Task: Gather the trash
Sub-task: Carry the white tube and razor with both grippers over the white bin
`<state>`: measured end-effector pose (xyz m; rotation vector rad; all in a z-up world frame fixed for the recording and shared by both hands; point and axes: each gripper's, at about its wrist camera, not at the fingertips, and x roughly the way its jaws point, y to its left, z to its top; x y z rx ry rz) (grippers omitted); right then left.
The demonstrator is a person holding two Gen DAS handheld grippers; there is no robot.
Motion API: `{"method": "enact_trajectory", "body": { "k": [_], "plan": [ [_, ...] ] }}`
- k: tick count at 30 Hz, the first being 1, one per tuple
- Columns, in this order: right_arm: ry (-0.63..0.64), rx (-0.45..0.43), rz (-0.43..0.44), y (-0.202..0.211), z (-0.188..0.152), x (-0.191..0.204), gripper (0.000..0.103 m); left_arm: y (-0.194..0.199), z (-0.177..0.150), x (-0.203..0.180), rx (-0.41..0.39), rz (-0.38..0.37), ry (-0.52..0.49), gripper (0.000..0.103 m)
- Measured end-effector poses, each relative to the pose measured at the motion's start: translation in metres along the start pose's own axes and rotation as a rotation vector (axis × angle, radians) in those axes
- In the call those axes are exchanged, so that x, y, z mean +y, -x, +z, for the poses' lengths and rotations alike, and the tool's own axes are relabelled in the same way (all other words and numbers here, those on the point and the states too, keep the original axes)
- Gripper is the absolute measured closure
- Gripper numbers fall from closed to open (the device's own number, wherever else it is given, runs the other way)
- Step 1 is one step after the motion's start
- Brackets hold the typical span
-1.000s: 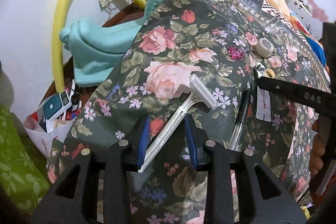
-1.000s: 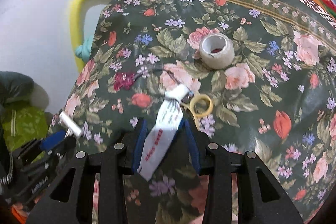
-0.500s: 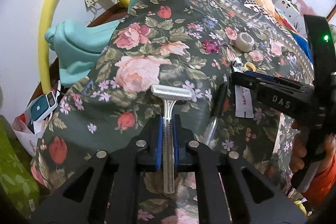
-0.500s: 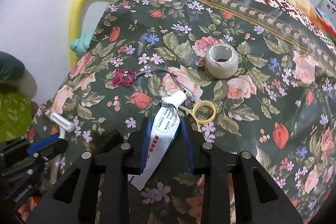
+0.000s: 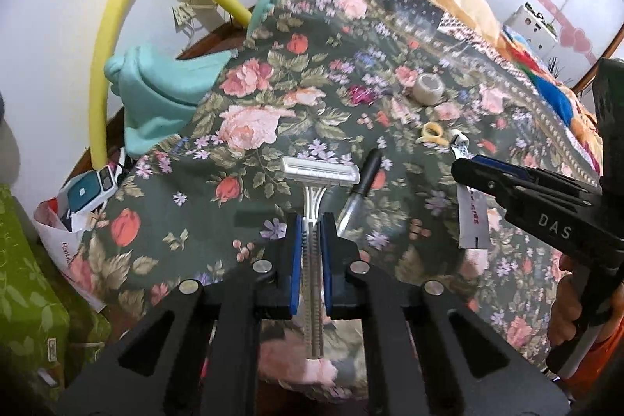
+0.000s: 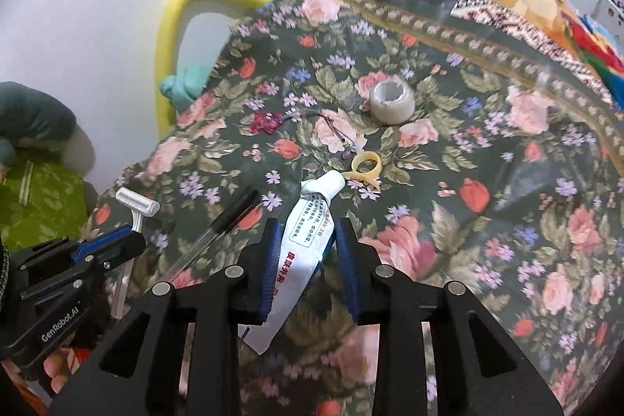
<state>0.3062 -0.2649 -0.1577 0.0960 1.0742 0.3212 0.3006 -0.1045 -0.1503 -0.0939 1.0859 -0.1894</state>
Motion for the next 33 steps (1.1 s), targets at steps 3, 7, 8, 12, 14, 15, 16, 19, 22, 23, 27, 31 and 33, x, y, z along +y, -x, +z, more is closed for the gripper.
{"method": "enact_trajectory", "body": {
  "k": [3,7,8,12,14,15,16,19,22,23,27,31,33],
  "plan": [
    [0.025,-0.035,-0.004,0.024,-0.003,0.006,0.077,0.018,-0.005,-0.007,-0.027,0.005,-0.007,0.095],
    [0.060,-0.088,-0.017,0.044,-0.001,0.019,0.077,0.042,-0.011,-0.012,-0.057,0.018,-0.003,0.095],
    [0.066,-0.101,-0.013,0.049,-0.002,0.022,0.077,0.047,-0.012,-0.012,-0.065,0.019,0.001,0.095],
    [0.072,-0.141,0.012,0.072,-0.007,0.033,0.077,0.072,-0.022,-0.012,-0.100,0.029,0.014,0.095],
    [0.075,-0.151,0.026,0.079,-0.010,0.038,0.077,0.083,-0.028,-0.010,-0.115,0.034,0.021,0.095],
    [0.080,-0.154,0.031,0.082,-0.012,0.042,0.077,0.089,-0.031,-0.009,-0.124,0.037,0.027,0.095],
    [0.088,-0.158,0.036,0.086,-0.014,0.047,0.077,0.094,-0.035,-0.007,-0.131,0.039,0.035,0.095],
    [0.115,-0.168,0.055,0.094,-0.022,0.064,0.077,0.111,-0.045,0.002,-0.155,0.049,0.053,0.095],
    [0.140,-0.172,0.076,0.099,-0.029,0.082,0.077,0.127,-0.059,0.014,-0.176,0.063,0.073,0.095],
    [0.150,-0.174,0.086,0.100,-0.032,0.091,0.077,0.131,-0.063,0.017,-0.181,0.071,0.077,0.095],
    [0.188,-0.172,0.122,0.102,-0.042,0.120,0.077,0.145,-0.087,0.042,-0.185,0.108,0.111,0.095],
    [0.246,-0.160,0.155,0.101,-0.055,0.157,0.077,0.159,-0.112,0.068,-0.188,0.132,0.163,0.095],
    [0.272,-0.151,0.171,0.099,-0.062,0.174,0.077,0.165,-0.125,0.082,-0.188,0.147,0.193,0.095]
  ]
}}
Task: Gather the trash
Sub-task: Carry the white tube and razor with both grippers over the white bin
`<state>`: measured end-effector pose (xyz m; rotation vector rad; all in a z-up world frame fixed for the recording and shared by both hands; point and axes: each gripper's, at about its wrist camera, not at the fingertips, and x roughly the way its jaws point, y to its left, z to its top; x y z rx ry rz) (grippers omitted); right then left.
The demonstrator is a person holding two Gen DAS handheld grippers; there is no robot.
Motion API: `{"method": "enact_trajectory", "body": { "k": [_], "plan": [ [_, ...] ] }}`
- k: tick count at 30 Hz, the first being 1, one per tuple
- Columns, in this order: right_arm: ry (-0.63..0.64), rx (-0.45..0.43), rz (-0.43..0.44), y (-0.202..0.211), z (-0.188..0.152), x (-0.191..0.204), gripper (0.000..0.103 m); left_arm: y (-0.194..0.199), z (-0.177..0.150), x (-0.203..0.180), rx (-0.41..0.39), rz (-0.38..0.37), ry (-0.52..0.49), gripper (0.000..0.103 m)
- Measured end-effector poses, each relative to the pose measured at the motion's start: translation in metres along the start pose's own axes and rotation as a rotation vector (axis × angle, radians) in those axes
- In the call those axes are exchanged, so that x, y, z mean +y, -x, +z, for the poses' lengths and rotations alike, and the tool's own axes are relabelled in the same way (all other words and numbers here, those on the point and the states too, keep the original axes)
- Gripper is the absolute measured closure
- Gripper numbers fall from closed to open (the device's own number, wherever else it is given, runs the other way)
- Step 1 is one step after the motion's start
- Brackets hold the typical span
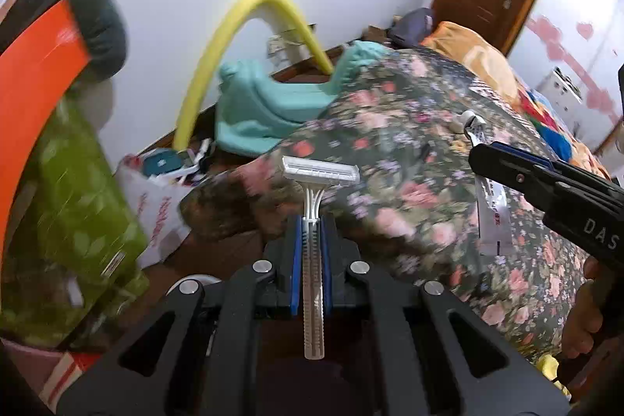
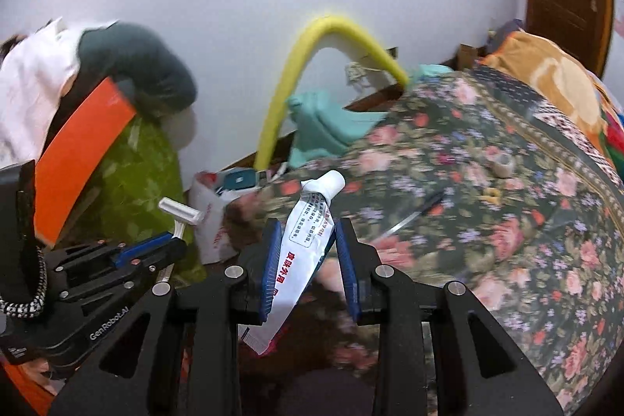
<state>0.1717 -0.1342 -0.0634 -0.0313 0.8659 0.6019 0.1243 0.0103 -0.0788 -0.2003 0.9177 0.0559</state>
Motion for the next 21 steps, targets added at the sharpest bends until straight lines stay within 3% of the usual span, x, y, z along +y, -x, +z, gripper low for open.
{"method": "enact_trajectory", "body": {
  "k": [10,21],
  "plan": [
    [0.109,0.072,0.080,-0.030,-0.022,0.084,0.077,0.023,-0.058,0.087,0.036,0.090,0.124,0.095],
    [0.180,0.221,0.117,-0.090,-0.057,0.150,0.077,-0.001,-0.116,0.154,0.134,0.134,0.271,0.095]
  ]
}}
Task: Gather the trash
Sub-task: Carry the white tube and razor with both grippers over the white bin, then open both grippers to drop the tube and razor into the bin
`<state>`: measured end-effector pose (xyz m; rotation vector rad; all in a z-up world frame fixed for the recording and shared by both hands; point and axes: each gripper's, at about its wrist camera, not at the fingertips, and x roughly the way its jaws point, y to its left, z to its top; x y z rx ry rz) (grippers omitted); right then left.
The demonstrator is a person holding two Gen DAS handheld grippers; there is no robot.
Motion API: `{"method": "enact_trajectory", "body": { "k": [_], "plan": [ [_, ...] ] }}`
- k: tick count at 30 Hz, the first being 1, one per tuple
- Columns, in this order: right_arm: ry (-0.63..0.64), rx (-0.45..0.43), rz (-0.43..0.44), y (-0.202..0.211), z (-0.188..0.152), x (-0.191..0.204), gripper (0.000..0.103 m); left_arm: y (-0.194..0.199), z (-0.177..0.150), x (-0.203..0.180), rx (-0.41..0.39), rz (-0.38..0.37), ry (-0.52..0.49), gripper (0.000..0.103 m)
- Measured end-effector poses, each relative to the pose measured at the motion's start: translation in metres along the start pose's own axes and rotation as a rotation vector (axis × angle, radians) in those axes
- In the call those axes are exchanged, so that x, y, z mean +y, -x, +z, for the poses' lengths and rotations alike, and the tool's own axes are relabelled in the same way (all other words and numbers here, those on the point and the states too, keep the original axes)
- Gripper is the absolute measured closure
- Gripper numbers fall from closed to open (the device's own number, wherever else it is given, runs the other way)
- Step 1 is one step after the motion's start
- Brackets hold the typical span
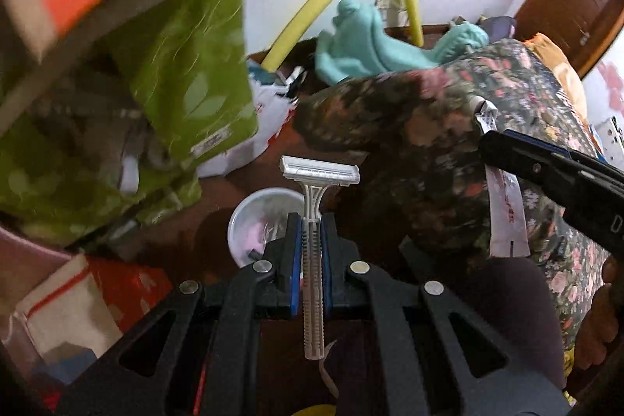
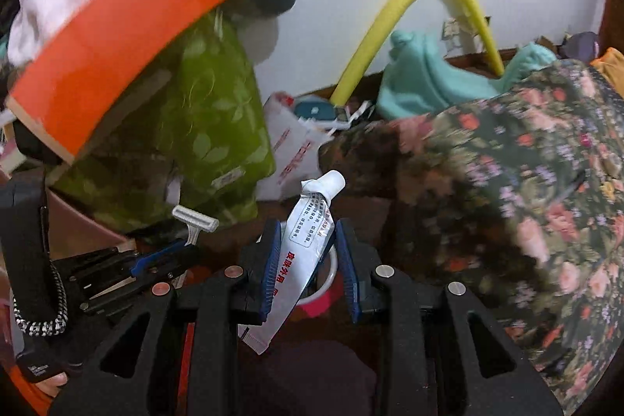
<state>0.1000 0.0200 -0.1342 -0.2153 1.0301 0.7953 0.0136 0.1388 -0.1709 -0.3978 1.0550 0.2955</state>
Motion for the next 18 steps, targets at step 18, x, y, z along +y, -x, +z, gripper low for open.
{"method": "enact_trajectory", "body": {
  "k": [18],
  "plan": [
    [0.026,0.259,0.042,-0.113,0.011,0.032,0.076,-0.092,-0.003,0.057,0.185,-0.016,0.138,0.095]
  ]
}}
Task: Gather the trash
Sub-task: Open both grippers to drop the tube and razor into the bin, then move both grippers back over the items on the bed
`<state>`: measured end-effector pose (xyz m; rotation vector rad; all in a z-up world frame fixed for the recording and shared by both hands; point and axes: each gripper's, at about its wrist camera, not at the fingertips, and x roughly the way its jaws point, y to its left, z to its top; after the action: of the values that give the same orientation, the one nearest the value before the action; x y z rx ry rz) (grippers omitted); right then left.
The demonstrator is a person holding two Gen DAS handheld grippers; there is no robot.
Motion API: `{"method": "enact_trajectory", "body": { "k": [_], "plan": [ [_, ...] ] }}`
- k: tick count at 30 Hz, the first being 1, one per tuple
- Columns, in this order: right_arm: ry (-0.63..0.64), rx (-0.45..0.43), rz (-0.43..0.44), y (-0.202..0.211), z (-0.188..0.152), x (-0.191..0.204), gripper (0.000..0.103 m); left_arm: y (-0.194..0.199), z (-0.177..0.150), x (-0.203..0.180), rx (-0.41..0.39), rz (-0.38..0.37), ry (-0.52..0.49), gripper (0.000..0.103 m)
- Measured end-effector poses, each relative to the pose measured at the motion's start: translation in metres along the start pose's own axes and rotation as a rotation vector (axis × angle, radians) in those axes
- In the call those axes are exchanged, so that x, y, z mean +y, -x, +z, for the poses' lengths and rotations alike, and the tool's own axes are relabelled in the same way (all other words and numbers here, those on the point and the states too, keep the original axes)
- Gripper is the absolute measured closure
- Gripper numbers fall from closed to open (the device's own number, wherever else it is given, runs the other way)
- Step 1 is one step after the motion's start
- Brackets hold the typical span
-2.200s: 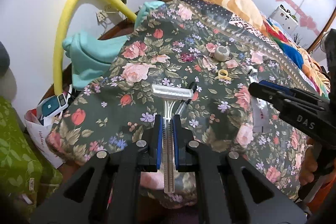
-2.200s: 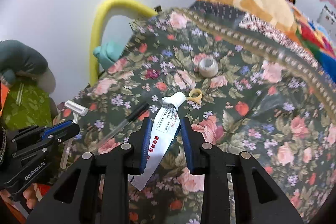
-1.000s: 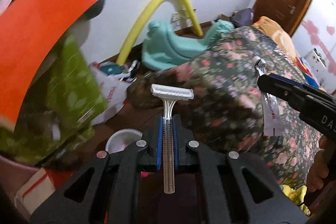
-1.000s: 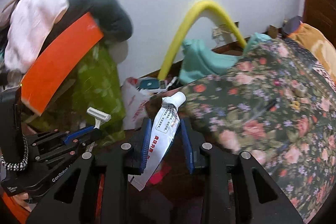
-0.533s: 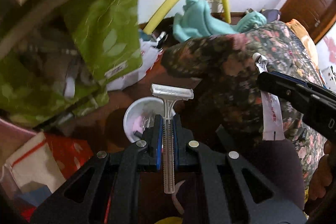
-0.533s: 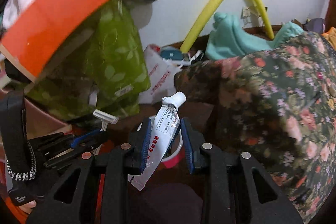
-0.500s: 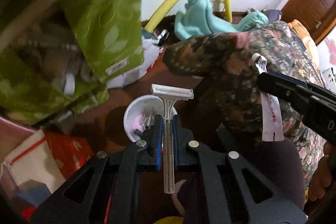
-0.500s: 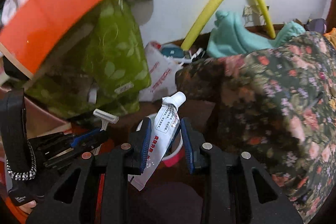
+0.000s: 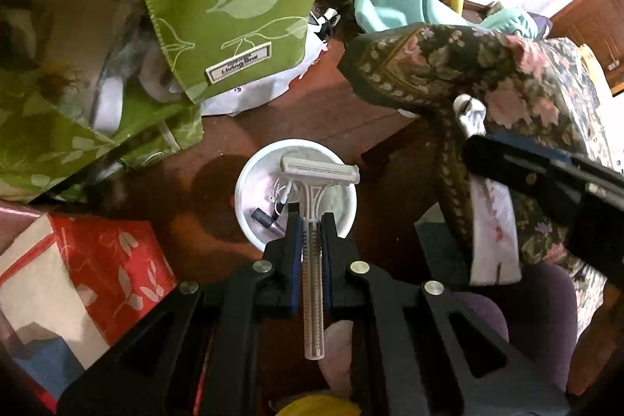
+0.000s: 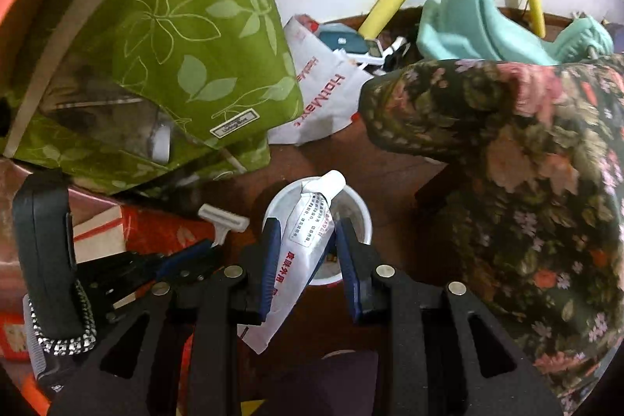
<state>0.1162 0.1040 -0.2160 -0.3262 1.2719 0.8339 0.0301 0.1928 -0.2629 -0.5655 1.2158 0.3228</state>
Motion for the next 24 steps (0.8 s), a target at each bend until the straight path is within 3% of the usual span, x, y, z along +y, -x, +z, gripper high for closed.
{"method": "enact_trajectory", "body": {
  "k": [2,5,8,24],
  "plan": [
    [-0.008,0.021,0.026,-0.005,0.005,-0.001,0.075,-0.003,0.006,0.000,0.004,0.006,0.003,0.094],
    [-0.007,0.045,0.026,-0.011,0.010,-0.002,0.071,-0.010,0.011,0.001,0.020,0.034,0.008,0.079],
    [-0.004,0.055,0.014,-0.011,0.009,-0.004,0.060,-0.011,0.011,0.001,0.023,0.040,0.000,0.079],
    [-0.019,-0.056,0.011,0.047,-0.010,-0.023,0.060,0.033,0.004,-0.032,-0.048,0.050,-0.069,0.079]
  ]
}}
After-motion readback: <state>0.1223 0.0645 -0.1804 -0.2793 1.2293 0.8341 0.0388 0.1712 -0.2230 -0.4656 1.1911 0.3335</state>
